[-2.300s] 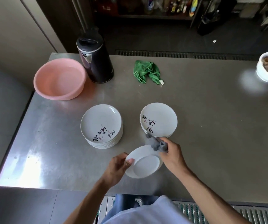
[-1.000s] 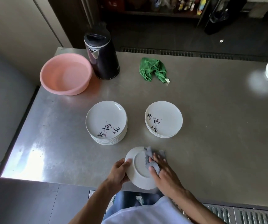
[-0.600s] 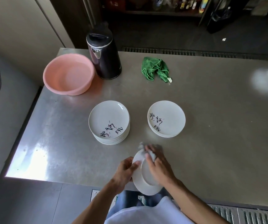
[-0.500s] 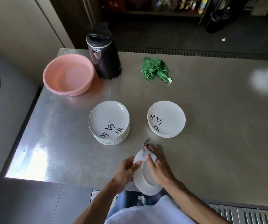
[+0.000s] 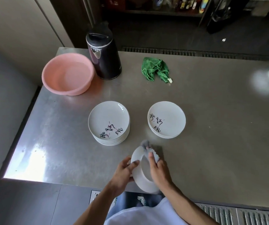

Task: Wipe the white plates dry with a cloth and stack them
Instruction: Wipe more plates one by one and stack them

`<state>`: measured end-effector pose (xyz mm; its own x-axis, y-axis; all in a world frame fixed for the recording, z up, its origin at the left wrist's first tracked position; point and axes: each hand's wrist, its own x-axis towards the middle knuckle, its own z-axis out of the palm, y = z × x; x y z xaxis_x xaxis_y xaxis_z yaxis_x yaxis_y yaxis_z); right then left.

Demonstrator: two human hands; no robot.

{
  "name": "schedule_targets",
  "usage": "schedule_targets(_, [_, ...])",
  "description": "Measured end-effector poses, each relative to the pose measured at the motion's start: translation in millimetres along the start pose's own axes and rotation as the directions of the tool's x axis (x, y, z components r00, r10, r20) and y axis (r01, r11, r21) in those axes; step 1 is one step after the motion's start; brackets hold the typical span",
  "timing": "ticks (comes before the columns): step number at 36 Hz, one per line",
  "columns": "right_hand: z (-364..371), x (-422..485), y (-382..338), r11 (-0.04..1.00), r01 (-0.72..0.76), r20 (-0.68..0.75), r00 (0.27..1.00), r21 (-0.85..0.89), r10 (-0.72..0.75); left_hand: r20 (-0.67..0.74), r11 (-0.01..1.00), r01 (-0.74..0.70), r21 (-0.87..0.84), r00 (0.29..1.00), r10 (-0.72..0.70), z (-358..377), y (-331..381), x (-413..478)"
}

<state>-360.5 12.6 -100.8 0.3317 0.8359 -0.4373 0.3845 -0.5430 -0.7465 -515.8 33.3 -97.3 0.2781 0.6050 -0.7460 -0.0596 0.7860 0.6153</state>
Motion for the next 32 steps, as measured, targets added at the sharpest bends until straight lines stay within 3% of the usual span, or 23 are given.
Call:
schedule_targets(3, [10.1, -7.1, -1.6, 0.926, 0.372, 0.161, 0.920, -0.067, -0.358, 0.066, 0.997, -0.006, 0.079, 0.998, 0.001, 1.9, 5.3, -0.9])
schedule_targets(5, [8.7, -2.0, 2.1, 0.883, 0.464, 0.224, 0.869, -0.064, -0.441, 0.085, 0.997, -0.004, 0.073, 0.996, -0.002, 0.2, 5.2, -2.9])
schedule_targets(7, [2.2, 9.3, 6.1, 0.896, 0.430, 0.204, 0.892, -0.113, -0.403, 0.078, 0.998, 0.003, 0.056, 0.997, -0.007, -2.5, 5.2, -4.9])
schedule_targets(10, [-7.9, 20.9, 3.4, 0.955, 0.212, 0.043, 0.977, -0.209, -0.208, 0.073, 0.998, 0.015, 0.068, 0.997, -0.020, -3.0, 5.8, -5.8])
schedule_targets(12, [-5.9, 18.2, -1.9, 0.947, 0.260, 0.046, 0.966, -0.186, -0.256, 0.070, 0.996, 0.012, 0.088, 0.997, -0.019, -1.2, 7.5, -4.8])
schedule_targets(15, [2.3, 7.9, 1.7, 0.799, 0.579, 0.272, 0.804, -0.159, -0.529, 0.068, 0.995, 0.004, 0.096, 0.998, -0.010, 0.4, 9.1, -2.4])
schedule_targets(17, [-0.1, 10.1, 7.2, 0.752, 0.638, 0.370, 0.747, -0.163, -0.553, 0.061, 0.994, 0.000, 0.109, 0.998, -0.006, 0.6, 8.5, -1.5])
schedule_targets(19, [-4.6, 15.2, 8.4, 0.831, 0.524, 0.259, 0.843, -0.188, -0.472, 0.060, 0.995, 0.005, 0.102, 0.998, -0.011, 1.5, 7.3, -0.8])
schedule_targets(21, [-9.4, 21.0, 7.3, 0.947, 0.236, 0.071, 0.971, -0.219, -0.226, 0.039, 0.997, 0.002, 0.072, 0.999, -0.005, 3.5, 6.4, -0.8])
schedule_targets(23, [-11.5, 29.4, 10.8, 0.974, -0.019, -0.008, 1.000, -0.224, 0.018, 0.012, 0.999, -0.006, 0.032, 1.000, 0.006, 5.1, 4.5, -1.6])
schedule_targets(24, [-12.3, 30.2, 13.0, 0.975, -0.073, -0.013, 0.997, -0.210, 0.072, 0.000, 1.000, -0.007, 0.016, 1.000, 0.007, 5.7, 3.4, -2.0])
schedule_targets(29, [-13.6, 17.1, 7.1, 0.996, 0.012, -0.015, 1.000, -0.085, -0.014, -0.031, 0.999, 0.032, 0.009, 0.999, -0.032, 3.2, 6.7, -0.5])
schedule_targets(32, [-4.8, 7.5, -3.0, 0.960, 0.279, 0.073, 0.959, -0.039, -0.276, 0.017, 0.999, 0.031, 0.034, 0.999, -0.031, -0.5, 8.6, 2.1])
